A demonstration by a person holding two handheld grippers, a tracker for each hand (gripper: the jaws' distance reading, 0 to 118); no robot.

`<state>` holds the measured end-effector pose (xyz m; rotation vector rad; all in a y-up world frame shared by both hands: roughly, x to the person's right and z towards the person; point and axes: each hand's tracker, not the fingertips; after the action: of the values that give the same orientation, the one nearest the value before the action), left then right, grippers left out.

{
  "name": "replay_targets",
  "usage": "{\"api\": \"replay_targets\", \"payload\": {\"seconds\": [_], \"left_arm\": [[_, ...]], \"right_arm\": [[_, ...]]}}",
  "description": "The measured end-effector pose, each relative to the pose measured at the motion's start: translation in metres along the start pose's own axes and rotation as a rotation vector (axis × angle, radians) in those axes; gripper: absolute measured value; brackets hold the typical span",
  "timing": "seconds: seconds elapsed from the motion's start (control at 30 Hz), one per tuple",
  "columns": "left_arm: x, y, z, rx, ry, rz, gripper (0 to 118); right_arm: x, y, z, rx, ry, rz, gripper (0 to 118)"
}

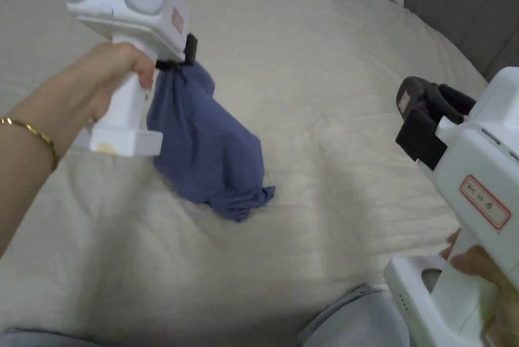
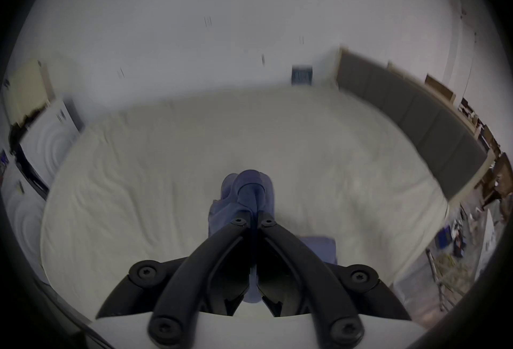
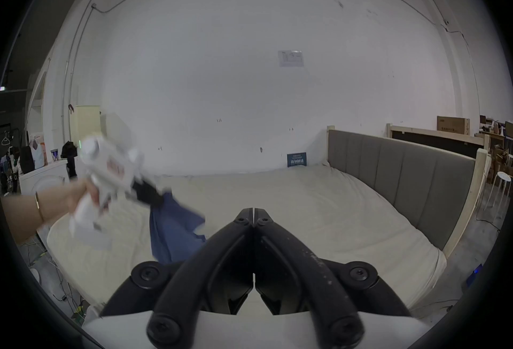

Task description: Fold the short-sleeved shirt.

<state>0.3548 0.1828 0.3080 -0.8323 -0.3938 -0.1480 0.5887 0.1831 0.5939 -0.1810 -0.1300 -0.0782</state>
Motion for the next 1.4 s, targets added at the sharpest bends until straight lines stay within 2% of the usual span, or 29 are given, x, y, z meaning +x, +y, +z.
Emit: {"api": "replay_targets", "payload": {"seconds": [0.13,0.27,0.3,0.33,0.37,0.4,0.43,0.47,0.57,0.7,0.87,0.97,1.03,1.07,1.1,1.13,1.17,1.2,1.23,1.3,1.4], "left_arm": [[-0.004,-0.067,-0.089,-0.201,-0.011,0.020,3],[0.005,-0.117,-0.112,-0.281,-0.019,0.032,4],[0.004,-0.122,-0.114,-0.285,-0.015,0.033,7],[0.002,-0.124,-0.113,-0.282,-0.015,0.037,15],[0.002,-0.125,-0.108,-0.276,-0.018,0.044,31],[-0.001,-0.122,-0.103,-0.256,-0.033,0.058,67],[-0.006,-0.117,-0.095,-0.204,-0.051,0.094,94],[-0.010,-0.112,-0.085,-0.146,-0.059,0.129,116],[-0.030,-0.102,-0.035,0.120,-0.048,0.208,115],[-0.043,-0.103,0.027,0.385,0.019,0.219,118],[-0.043,-0.126,0.089,0.723,0.266,0.141,118],[-0.038,-0.146,0.106,0.799,0.398,0.086,118],[-0.038,-0.159,0.112,0.790,0.385,0.093,118],[-0.039,-0.165,0.113,0.787,0.388,0.100,117],[-0.040,-0.170,0.114,0.784,0.390,0.103,105],[-0.040,-0.176,0.114,0.781,0.393,0.103,87],[-0.041,-0.182,0.114,0.772,0.400,0.100,63],[-0.042,-0.186,0.113,0.753,0.400,0.095,29],[-0.042,-0.190,0.111,0.724,0.396,0.088,13],[-0.043,-0.197,0.107,0.690,0.377,0.079,0],[-0.043,-0.203,0.103,0.650,0.336,0.102,0]], "right_arm": [[0.000,-0.010,-0.009,-0.034,-0.015,0.003,2],[0.000,-0.019,-0.019,-0.071,-0.004,-0.017,2],[-0.002,-0.020,-0.020,-0.077,0.002,-0.016,2],[-0.004,-0.022,-0.022,-0.083,0.005,-0.015,2],[-0.006,-0.023,-0.023,-0.087,0.010,-0.014,2],[-0.008,-0.023,-0.024,-0.088,0.017,-0.013,2],[-0.011,-0.023,-0.024,-0.086,0.026,-0.011,2],[-0.013,-0.023,-0.024,-0.081,0.032,-0.010,2],[-0.020,-0.022,-0.027,-0.064,0.049,-0.004,2],[-0.029,-0.019,-0.036,-0.055,0.076,0.009,2],[-0.044,-0.016,-0.041,-0.018,0.087,0.038,2],[-0.051,-0.016,-0.043,-0.001,0.095,0.035,2],[-0.054,-0.017,-0.043,0.006,0.103,0.031,2],[-0.056,-0.018,-0.042,0.010,0.108,0.031,2],[-0.058,-0.019,-0.042,0.012,0.113,0.032,2],[-0.060,-0.021,-0.042,0.014,0.112,0.032,2],[-0.062,-0.023,-0.042,0.012,0.112,0.032,2],[-0.063,-0.025,-0.041,0.009,0.115,0.034,2],[-0.065,-0.028,-0.041,0.006,0.115,0.035,2],[-0.068,-0.032,-0.040,-0.002,0.114,0.038,2],[-0.070,-0.038,-0.039,-0.015,0.116,0.042,2]]}}
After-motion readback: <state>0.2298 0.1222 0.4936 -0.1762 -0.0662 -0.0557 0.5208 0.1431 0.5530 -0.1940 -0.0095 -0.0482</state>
